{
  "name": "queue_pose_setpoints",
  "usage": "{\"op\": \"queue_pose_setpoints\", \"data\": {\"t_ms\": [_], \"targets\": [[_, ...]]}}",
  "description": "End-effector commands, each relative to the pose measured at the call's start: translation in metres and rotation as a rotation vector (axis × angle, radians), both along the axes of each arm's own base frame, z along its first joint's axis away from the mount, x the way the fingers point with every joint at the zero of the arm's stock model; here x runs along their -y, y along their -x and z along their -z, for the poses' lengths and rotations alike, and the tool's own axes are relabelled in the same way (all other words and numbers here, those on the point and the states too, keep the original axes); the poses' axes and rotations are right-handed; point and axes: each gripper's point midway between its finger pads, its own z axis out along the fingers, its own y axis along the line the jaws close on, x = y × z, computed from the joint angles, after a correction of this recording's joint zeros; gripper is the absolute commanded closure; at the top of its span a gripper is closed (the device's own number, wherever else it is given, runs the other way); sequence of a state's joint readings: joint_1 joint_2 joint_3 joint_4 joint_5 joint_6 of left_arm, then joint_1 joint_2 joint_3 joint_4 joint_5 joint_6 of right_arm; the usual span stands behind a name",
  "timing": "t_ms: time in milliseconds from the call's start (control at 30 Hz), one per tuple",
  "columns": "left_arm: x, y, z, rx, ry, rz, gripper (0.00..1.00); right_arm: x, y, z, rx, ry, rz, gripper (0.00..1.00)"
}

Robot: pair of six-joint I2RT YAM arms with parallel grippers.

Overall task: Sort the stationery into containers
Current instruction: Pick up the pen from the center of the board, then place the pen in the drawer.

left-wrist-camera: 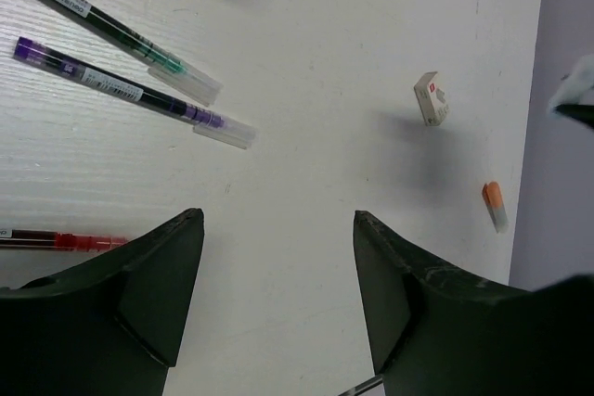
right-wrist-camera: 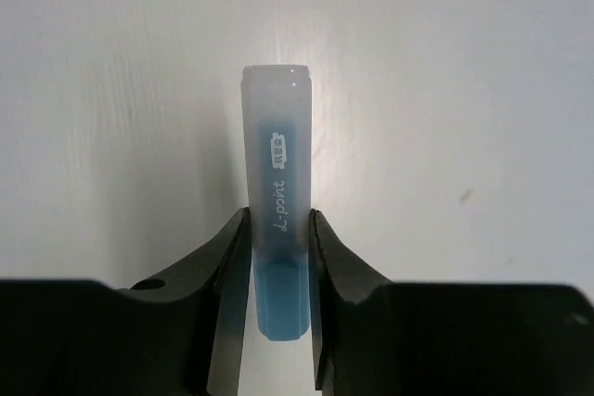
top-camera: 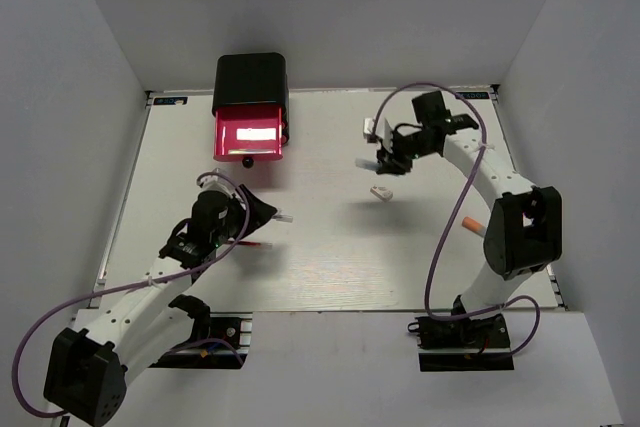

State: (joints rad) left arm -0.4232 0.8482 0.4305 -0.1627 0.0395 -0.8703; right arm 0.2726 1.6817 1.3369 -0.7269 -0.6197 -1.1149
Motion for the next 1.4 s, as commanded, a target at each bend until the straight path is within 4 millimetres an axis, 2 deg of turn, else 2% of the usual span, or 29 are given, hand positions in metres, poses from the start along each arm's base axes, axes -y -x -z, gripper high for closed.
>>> {"op": "queue_pose_setpoints", "data": {"t_ms": [0,133,167,233,267,300,333,367,400,433,467,500,567,600,733,767,800,833,867,900,967,1167,1200,1233,1267,1333,1367], "targets": [[-0.007,0.003,0.005,-0.027,0.019,-0.069,0.25,-0.069,0.003,-0.059,0.011,-0.209,-0.143,1.0],[-0.01,0.006,0.008,-0.052,0.019,-0.089,0.25,-0.143,-0.024,-0.111,0.094,-0.377,-0.18,1.0],[-0.011,0.008,0.01,-0.062,0.014,-0.089,0.25,-0.169,-0.021,-0.121,0.129,-0.418,-0.222,1.0],[-0.014,0.011,0.008,-0.057,0.011,-0.097,0.25,-0.196,-0.031,-0.132,0.113,-0.476,-0.202,1.0],[-0.017,0.012,0.01,-0.062,0.011,-0.113,0.25,-0.223,-0.034,-0.144,0.132,-0.545,-0.2,1.0],[-0.018,0.014,0.009,-0.059,0.013,-0.113,0.25,-0.233,-0.037,-0.153,0.159,-0.569,-0.196,1.0],[-0.02,0.015,0.006,-0.052,0.018,-0.128,0.25,-0.245,-0.045,-0.143,0.153,-0.58,-0.193,1.0],[-0.021,0.016,0.005,-0.049,0.019,-0.128,0.25,-0.264,-0.046,-0.157,0.2,-0.63,-0.194,1.0],[-0.023,0.016,0.003,-0.047,0.024,-0.141,0.25,-0.272,-0.048,-0.165,0.22,-0.653,-0.194,1.0],[-0.024,0.019,0.002,-0.045,0.025,-0.141,0.25,-0.285,-0.054,-0.16,0.233,-0.668,-0.202,1.0],[-0.025,0.021,0.008,-0.061,0.016,-0.141,0.25,-0.292,-0.057,-0.166,0.246,-0.694,-0.186,1.0],[-0.025,0.021,0.004,-0.049,0.023,-0.141,0.25,-0.301,-0.054,-0.17,0.263,-0.709,-0.192,1.0],[-0.025,0.023,0.004,-0.052,0.03,-0.146,0.25,-0.311,-0.065,-0.162,0.285,-0.726,-0.174,1.0],[-0.026,0.024,0.005,-0.06,0.026,-0.146,0.25,-0.319,-0.067,-0.17,0.31,-0.748,-0.175,1.0],[-0.025,0.023,0.004,-0.052,0.03,-0.146,0.25,-0.33,-0.074,-0.158,0.315,-0.747,-0.161,0.98],[-0.025,0.023,0.003,-0.052,0.03,-0.146,0.25,-0.33,-0.076,-0.155,0.319,-0.745,-0.159,0.94],[-0.025,0.021,0.005,-0.056,0.028,-0.146,0.25,-0.334,-0.077,-0.142,0.313,-0.726,-0.153,0.87],[-0.025,0.021,0.008,-0.067,0.022,-0.146,0.25,-0.334,-0.079,-0.137,0.32,-0.717,-0.151,0.66],[-0.024,0.02,0.006,-0.057,0.027,-0.146,0.25,-0.335,-0.079,-0.132,0.319,-0.708,-0.153,0.6],[-0.024,0.02,0.01,-0.067,0.013,-0.141,0.25,-0.333,-0.082,-0.124,0.327,-0.691,-0.149,0.57],[-0.023,0.017,0.007,-0.064,0.015,-0.141,0.25,-0.329,-0.086,-0.123,0.339,-0.68,-0.141,0.53],[-0.018,0.014,0.005,-0.052,0.023,-0.12,0.25,-0.317,-0.09,-0.142,0.388,-0.682,-0.126,0.52],[-0.018,0.013,0.006,-0.052,0.023,-0.12,0.25,-0.312,-0.086,-0.163,0.414,-0.698,-0.123,0.52],[-0.018,0.013,0.006,-0.052,0.023,-0.12,0.25,-0.306,-0.091,-0.168,0.428,-0.692,-0.087,0.52],[-0.018,0.013,0.006,-0.049,0.016,-0.116,0.25,-0.299,-0.093,-0.16,0.411,-0.675,-0.061,0.56],[-0.017,0.012,0.002,-0.04,0.021,-0.115,0.25,-0.274,-0.099,-0.191,0.455,-0.678,0.026,0.63],[-0.017,0.012,-0.001,-0.031,0.026,-0.115,0.25,-0.255,-0.106,-0.172,0.403,-0.616,0.079,0.73]]}}
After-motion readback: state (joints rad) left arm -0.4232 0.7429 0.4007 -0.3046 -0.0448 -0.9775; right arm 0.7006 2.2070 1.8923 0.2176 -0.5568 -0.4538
